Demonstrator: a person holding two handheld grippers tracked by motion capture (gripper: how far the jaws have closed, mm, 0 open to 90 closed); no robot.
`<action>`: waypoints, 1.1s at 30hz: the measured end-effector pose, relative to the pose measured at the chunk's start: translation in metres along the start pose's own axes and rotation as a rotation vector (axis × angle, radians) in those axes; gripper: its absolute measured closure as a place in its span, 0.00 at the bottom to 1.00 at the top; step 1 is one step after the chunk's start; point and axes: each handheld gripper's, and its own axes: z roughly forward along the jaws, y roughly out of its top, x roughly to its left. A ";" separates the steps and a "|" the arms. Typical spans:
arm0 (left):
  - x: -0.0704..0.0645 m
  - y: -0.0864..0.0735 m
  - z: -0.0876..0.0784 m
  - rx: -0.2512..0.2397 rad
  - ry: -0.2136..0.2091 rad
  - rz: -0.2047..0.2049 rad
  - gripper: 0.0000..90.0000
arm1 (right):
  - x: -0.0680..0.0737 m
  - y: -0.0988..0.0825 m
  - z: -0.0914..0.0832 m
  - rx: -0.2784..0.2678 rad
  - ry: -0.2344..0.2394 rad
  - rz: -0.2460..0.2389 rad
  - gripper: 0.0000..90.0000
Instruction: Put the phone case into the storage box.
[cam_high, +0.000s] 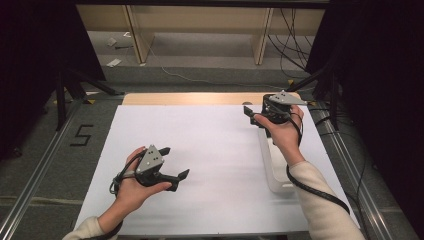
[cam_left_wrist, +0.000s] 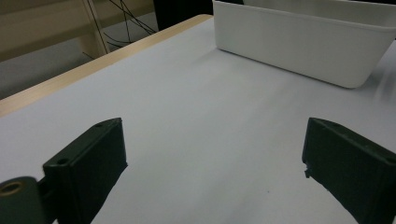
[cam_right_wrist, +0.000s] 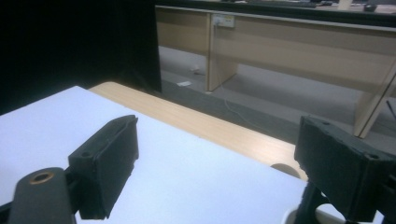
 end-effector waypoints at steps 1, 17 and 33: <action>0.000 0.000 0.000 0.001 0.000 0.000 0.06 | 0.001 -0.001 0.000 -0.001 0.008 -0.001 0.17; -0.001 0.000 0.000 0.001 -0.001 0.001 0.06 | 0.029 -0.008 -0.015 0.036 0.122 -0.055 0.18; 0.000 0.000 -0.001 0.001 -0.001 -0.002 0.07 | 0.046 -0.012 -0.022 0.048 0.190 -0.057 0.18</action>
